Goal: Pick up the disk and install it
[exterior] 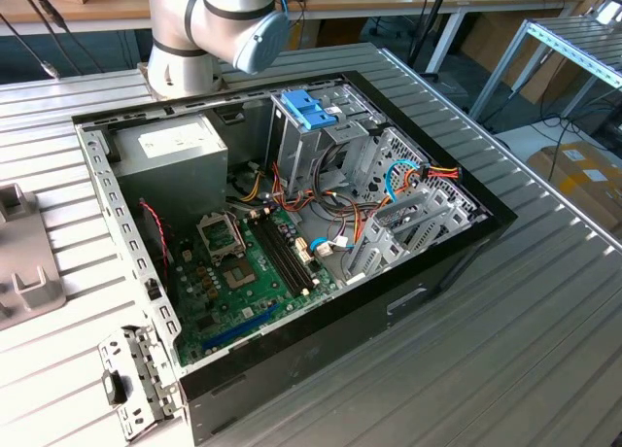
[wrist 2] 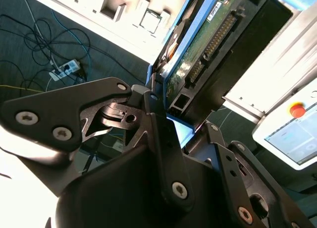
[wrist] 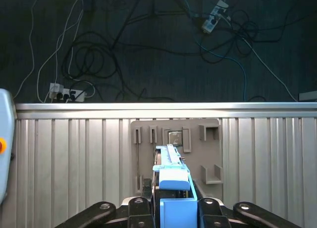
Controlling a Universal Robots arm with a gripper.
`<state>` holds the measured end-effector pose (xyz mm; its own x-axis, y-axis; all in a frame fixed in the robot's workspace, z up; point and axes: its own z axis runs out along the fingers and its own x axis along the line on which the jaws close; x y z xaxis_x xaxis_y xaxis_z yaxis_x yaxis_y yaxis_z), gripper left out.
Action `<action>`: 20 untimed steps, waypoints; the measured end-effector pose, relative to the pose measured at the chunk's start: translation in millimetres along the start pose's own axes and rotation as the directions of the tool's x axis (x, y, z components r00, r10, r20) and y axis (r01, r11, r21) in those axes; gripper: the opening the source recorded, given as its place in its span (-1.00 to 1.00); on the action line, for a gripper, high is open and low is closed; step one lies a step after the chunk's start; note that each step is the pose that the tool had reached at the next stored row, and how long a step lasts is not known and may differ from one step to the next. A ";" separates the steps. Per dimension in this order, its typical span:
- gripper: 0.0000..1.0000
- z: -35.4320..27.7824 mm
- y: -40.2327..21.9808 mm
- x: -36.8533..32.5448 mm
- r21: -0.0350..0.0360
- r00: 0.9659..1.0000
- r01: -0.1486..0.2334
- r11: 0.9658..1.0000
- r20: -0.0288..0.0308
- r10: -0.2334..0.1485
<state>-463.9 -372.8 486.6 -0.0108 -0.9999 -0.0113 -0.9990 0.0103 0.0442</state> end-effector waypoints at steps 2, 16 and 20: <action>-0.25 0.0 -0.1 1.6 0.000 1.000 0.000 1.000 0.000 0.000; -0.25 -0.1 -0.7 10.6 0.000 1.000 0.000 1.000 0.000 0.000; -0.25 -0.1 -0.9 13.2 0.000 1.000 0.000 1.000 0.000 0.000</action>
<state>-463.2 -386.0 486.6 -0.0108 -0.9999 -0.0110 -0.9990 0.0103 0.0442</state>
